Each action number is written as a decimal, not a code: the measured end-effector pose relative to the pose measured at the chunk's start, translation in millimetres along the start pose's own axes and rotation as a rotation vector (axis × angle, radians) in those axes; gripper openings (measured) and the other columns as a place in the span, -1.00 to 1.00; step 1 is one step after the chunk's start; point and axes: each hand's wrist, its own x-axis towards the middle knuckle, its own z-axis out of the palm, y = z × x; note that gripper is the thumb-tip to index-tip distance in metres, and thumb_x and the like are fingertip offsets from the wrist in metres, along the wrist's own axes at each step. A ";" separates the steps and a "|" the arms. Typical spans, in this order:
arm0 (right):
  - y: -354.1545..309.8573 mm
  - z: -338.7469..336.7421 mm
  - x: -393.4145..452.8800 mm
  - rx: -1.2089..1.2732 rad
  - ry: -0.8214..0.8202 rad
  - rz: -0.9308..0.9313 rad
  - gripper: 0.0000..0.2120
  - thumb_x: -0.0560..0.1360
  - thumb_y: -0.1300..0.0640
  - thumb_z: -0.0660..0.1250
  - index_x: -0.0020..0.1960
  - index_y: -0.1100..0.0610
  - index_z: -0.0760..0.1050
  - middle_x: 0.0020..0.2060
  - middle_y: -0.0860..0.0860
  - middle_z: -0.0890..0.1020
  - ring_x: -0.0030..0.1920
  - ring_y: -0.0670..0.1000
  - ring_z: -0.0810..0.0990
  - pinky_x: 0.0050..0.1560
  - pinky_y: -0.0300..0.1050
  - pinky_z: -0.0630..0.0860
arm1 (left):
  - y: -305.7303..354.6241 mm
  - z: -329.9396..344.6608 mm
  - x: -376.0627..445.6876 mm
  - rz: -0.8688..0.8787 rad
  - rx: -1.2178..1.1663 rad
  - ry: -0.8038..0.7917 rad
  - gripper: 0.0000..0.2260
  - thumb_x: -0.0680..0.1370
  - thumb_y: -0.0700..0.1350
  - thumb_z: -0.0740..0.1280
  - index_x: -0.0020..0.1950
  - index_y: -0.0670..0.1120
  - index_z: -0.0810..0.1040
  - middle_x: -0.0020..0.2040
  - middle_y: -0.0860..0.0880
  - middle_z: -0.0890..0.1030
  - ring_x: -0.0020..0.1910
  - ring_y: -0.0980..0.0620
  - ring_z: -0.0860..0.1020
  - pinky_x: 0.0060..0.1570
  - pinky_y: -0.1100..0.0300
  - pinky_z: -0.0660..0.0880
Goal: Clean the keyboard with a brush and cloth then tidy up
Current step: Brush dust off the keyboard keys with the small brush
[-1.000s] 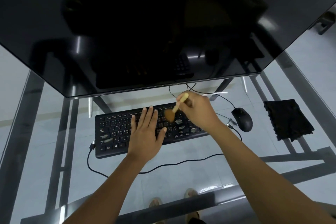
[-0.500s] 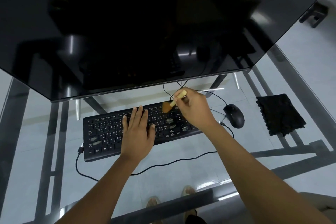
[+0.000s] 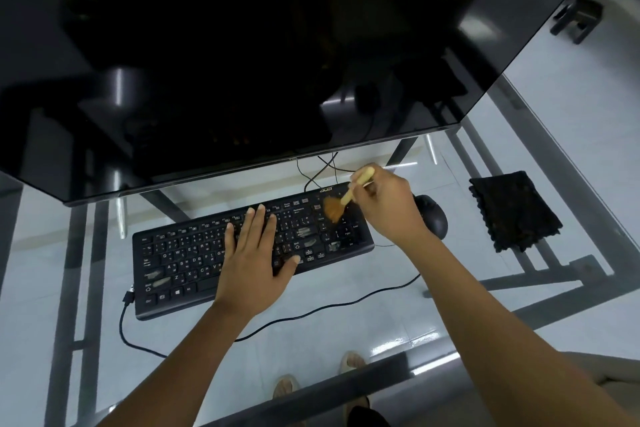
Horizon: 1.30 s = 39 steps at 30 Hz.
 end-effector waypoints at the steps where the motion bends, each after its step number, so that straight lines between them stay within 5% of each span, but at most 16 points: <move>1: 0.5 -3.0 -0.9 0.016 0.086 0.001 -0.97 0.56 0.21 0.31 -0.03 0.13 0.52 -0.26 -0.05 0.63 -0.29 -0.11 0.60 -0.28 -0.49 0.44 | 1.0 -0.5 -0.3 0.000 0.008 -0.005 -0.25 0.52 0.34 0.03 0.54 -0.14 0.18 0.58 -0.10 0.06 0.57 -0.02 -0.08 0.50 -0.13 -0.16; 3: 4.0 -7.6 -1.3 0.110 0.146 0.018 -0.98 0.55 0.19 0.31 -0.03 0.10 0.51 -0.23 0.02 0.66 -0.25 -0.06 0.64 -0.22 -0.39 0.53 | 3.9 -2.2 0.0 -0.007 0.009 -0.009 -0.23 0.51 0.36 0.03 0.54 -0.13 0.18 0.58 -0.10 0.05 0.57 -0.02 -0.09 0.50 -0.13 -0.16; 5: 5.0 -7.7 -1.3 0.127 0.014 0.045 -0.97 0.55 0.19 0.32 -0.07 0.10 0.52 -0.26 0.03 0.67 -0.25 -0.06 0.67 -0.18 -0.28 0.59 | 5.0 -2.6 0.7 -0.017 0.005 -0.017 -0.23 0.51 0.36 0.03 0.55 -0.14 0.17 0.59 -0.10 0.04 0.57 -0.02 -0.11 0.50 -0.15 -0.15; 9: 2.5 -6.9 -3.7 0.010 0.120 -0.018 -0.97 0.56 0.21 0.30 -0.05 0.15 0.51 -0.23 -0.03 0.60 -0.30 -0.19 0.57 -0.28 -0.50 0.41 | 6.2 -3.0 0.8 -0.030 0.005 -0.032 -0.24 0.52 0.35 0.01 0.55 -0.14 0.14 0.59 -0.10 0.01 0.56 -0.01 -0.14 0.50 -0.16 -0.15; 11: 0.5 -11.8 -3.6 0.072 0.145 -0.011 -0.97 0.55 0.22 0.30 -0.05 0.12 0.49 -0.25 -0.05 0.60 -0.29 -0.17 0.57 -0.28 -0.48 0.43 | 7.6 -3.6 1.5 -0.031 -0.004 -0.030 -0.23 0.51 0.36 0.01 0.55 -0.14 0.14 0.59 -0.09 0.01 0.56 -0.01 -0.13 0.50 -0.15 -0.15; 14: 0.5 -11.3 -5.1 -0.059 -0.054 -0.052 -0.96 0.54 0.20 0.30 -0.10 0.12 0.50 -0.28 -0.05 0.59 -0.33 -0.11 0.55 -0.34 -0.37 0.42 | 6.5 -3.2 -0.1 -0.025 0.012 -0.030 -0.21 0.50 0.37 0.03 0.55 -0.13 0.14 0.59 -0.10 0.02 0.57 -0.02 -0.11 0.50 -0.15 -0.15; 18: 4.8 -11.8 -10.7 -0.083 0.111 -0.111 -0.96 0.55 0.22 0.30 -0.02 0.15 0.52 -0.13 -0.02 0.59 -0.27 -0.09 0.56 -0.27 -0.38 0.46 | 7.1 -3.4 -2.3 -0.025 0.024 -0.039 -0.20 0.49 0.39 0.03 0.55 -0.13 0.13 0.59 -0.10 0.01 0.57 -0.02 -0.12 0.50 -0.13 -0.15; 20: 4.4 -15.3 -11.6 -0.038 0.047 -0.046 -0.97 0.54 0.21 0.29 -0.07 0.13 0.49 -0.26 -0.07 0.60 -0.33 -0.17 0.56 -0.32 -0.44 0.42 | 7.7 -3.0 -2.6 -0.023 0.018 -0.031 -0.20 0.49 0.39 0.05 0.55 -0.13 0.13 0.59 -0.10 0.01 0.56 -0.02 -0.13 0.50 -0.13 -0.15; 22: 5.3 -14.1 -15.9 -0.105 -0.074 -0.049 -0.91 0.54 0.20 0.26 -0.15 0.11 0.44 -0.33 -0.07 0.62 -0.37 -0.17 0.57 -0.32 -0.31 0.48 | 7.7 -3.0 -3.6 -0.023 0.015 -0.033 -0.20 0.49 0.38 0.06 0.56 -0.13 0.13 0.59 -0.10 0.01 0.56 -0.02 -0.13 0.50 -0.14 -0.14; 24: 9.0 -11.6 -20.1 -0.178 0.015 -0.088 -0.93 0.55 0.20 0.25 -0.11 0.12 0.47 -0.21 -0.01 0.61 -0.30 -0.06 0.58 -0.24 -0.13 0.55 | 8.1 -3.3 -4.7 -0.026 0.017 -0.037 -0.19 0.48 0.38 0.05 0.56 -0.13 0.13 0.59 -0.10 0.01 0.56 -0.02 -0.13 0.50 -0.13 -0.15; 27: 5.1 -17.6 -22.2 -0.108 0.133 -0.081 -0.95 0.55 0.23 0.28 -0.03 0.14 0.51 -0.18 -0.06 0.57 -0.29 -0.09 0.54 -0.24 -0.32 0.48 | 8.9 -4.3 -5.0 -0.023 0.015 -0.035 -0.19 0.47 0.39 0.04 0.55 -0.13 0.12 0.59 -0.10 0.01 0.56 -0.03 -0.13 0.50 -0.13 -0.17; 29: 3.7 -19.6 -22.3 -0.097 -0.007 -0.021 -0.97 0.53 0.19 0.28 -0.08 0.11 0.49 -0.30 -0.12 0.54 -0.35 -0.12 0.52 -0.29 -0.38 0.47 | 8.1 -4.1 -5.6 -0.019 0.023 -0.037 -0.18 0.47 0.39 0.03 0.56 -0.13 0.12 0.59 -0.10 0.01 0.56 -0.02 -0.13 0.50 -0.12 -0.18; 31: 6.9 -16.2 -25.4 -0.189 -0.081 -0.039 -0.94 0.55 0.16 0.26 -0.08 0.11 0.49 -0.27 -0.05 0.57 -0.32 -0.07 0.55 -0.24 -0.16 0.56 | 7.1 -3.9 -7.4 -0.019 0.030 -0.040 -0.18 0.47 0.39 0.02 0.56 -0.14 0.11 0.59 -0.10 0.01 0.56 -0.02 -0.13 0.50 -0.11 -0.19; 33: 12.6 -13.3 -28.3 -0.202 0.050 -0.085 -0.91 0.57 0.19 0.24 -0.03 0.14 0.52 -0.14 0.01 0.59 -0.23 0.00 0.58 -0.17 -0.06 0.58 | 7.5 -3.7 -9.1 -0.020 0.022 -0.044 -0.19 0.48 0.38 0.00 0.56 -0.15 0.12 0.59 -0.10 0.01 0.56 -0.01 -0.14 0.50 -0.12 -0.18; 37: 7.1 -12.3 -26.0 -0.061 0.093 -0.031 -0.93 0.56 0.24 0.28 -0.06 0.10 0.49 -0.18 0.00 0.61 -0.26 -0.14 0.59 -0.23 -0.44 0.46 | 5.2 -4.6 -16.3 -0.026 0.011 -0.052 -0.21 0.50 0.36 -0.03 0.56 -0.15 0.10 0.59 -0.07 -0.02 0.56 0.03 -0.15 0.50 -0.13 -0.18; 39: 0.9 -7.7 -23.5 -0.085 0.072 -0.058 -0.92 0.56 0.25 0.28 -0.06 0.09 0.49 -0.14 0.01 0.61 -0.27 -0.16 0.57 -0.23 -0.44 0.47 | 1.0 -5.6 -21.2 -0.032 0.009 -0.044 -0.22 0.51 0.36 -0.04 0.56 -0.15 0.11 0.59 -0.07 -0.01 0.56 0.03 -0.14 0.51 -0.13 -0.15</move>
